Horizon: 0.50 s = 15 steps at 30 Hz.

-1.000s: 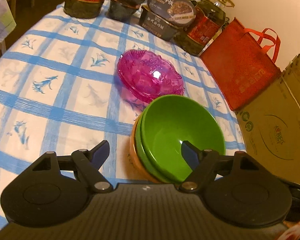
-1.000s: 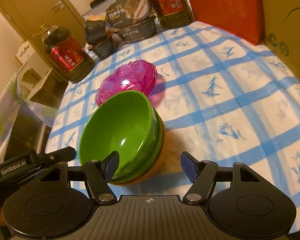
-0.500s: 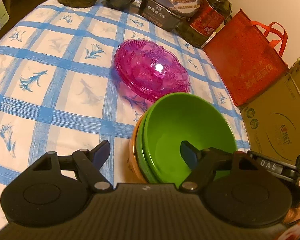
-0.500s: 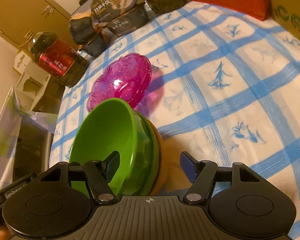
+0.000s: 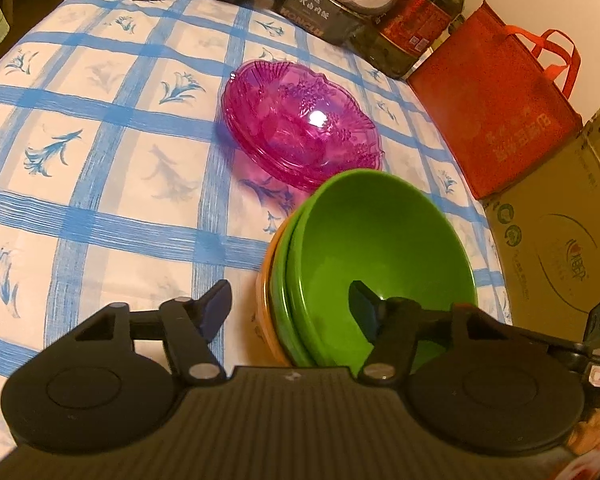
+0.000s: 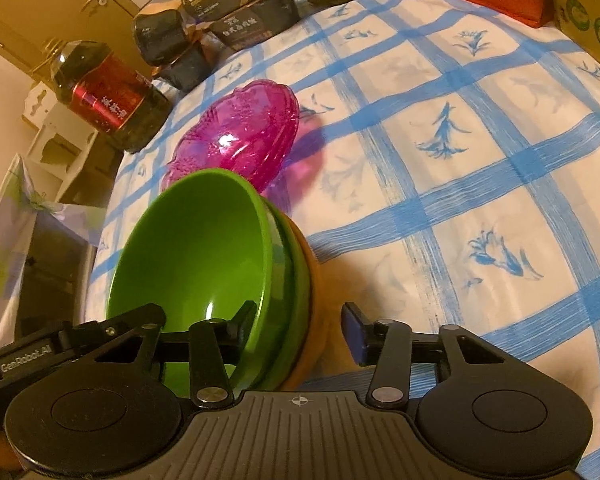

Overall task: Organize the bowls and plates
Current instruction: 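Close both tools on the rim of the bowl stack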

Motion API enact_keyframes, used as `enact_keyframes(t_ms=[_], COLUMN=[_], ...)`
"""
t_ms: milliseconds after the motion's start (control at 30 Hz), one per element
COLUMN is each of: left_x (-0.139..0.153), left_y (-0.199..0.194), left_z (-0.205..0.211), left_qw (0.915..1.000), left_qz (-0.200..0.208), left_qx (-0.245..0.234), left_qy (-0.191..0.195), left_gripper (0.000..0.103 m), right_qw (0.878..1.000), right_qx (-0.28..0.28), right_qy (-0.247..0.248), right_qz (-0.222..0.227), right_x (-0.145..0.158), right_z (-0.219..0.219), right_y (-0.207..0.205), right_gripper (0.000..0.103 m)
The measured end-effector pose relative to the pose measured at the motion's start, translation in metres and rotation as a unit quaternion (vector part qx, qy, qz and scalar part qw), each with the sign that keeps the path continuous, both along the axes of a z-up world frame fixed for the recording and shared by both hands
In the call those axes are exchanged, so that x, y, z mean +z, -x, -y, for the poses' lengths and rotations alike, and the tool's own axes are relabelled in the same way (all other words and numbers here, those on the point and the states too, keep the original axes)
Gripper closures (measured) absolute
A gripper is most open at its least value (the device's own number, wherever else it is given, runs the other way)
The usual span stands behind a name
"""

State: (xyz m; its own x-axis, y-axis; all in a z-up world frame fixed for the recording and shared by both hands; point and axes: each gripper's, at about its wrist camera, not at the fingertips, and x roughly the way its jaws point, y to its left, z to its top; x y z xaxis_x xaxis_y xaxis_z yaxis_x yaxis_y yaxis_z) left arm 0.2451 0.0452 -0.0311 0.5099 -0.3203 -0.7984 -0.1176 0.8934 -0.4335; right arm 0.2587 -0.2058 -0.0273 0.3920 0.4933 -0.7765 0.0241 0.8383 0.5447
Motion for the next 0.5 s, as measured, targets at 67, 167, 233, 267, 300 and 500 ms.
enact_keyframes(t_ms=[67, 167, 233, 267, 300, 500], left_x=[-0.001, -0.005, -0.007, -0.009, -0.010, -0.013], left_y=[-0.001, -0.004, -0.005, -0.005, -0.005, -0.005], left_z=[0.001, 0.001, 0.001, 0.001, 0.001, 0.004], left_qw=[1.0000, 0.9999, 0.9999, 0.9998, 0.9998, 0.9996], left_qz=[-0.002, -0.008, -0.014, -0.017, -0.019, -0.025], left_qx=[-0.004, -0.008, -0.008, -0.008, -0.007, -0.013], left_qy=[0.000, 0.001, 0.002, 0.003, 0.004, 0.004], left_gripper=[0.048, 0.055, 0.059, 0.060, 0.063, 0.070], right_qw=[1.000, 1.000, 1.000, 1.000, 1.000, 1.000], right_qx=[0.001, 0.005, 0.006, 0.007, 0.007, 0.013], right_qy=[0.000, 0.000, 0.006, 0.007, 0.008, 0.016], right_qz=[0.000, -0.001, 0.000, 0.000, 0.000, -0.002], right_x=[0.001, 0.000, 0.001, 0.001, 0.000, -0.001], right_z=[-0.001, -0.002, -0.004, -0.005, -0.005, -0.008], right_y=[0.000, -0.001, -0.002, -0.002, -0.002, -0.002], right_gripper=[0.061, 0.064, 0.065, 0.065, 0.065, 0.066])
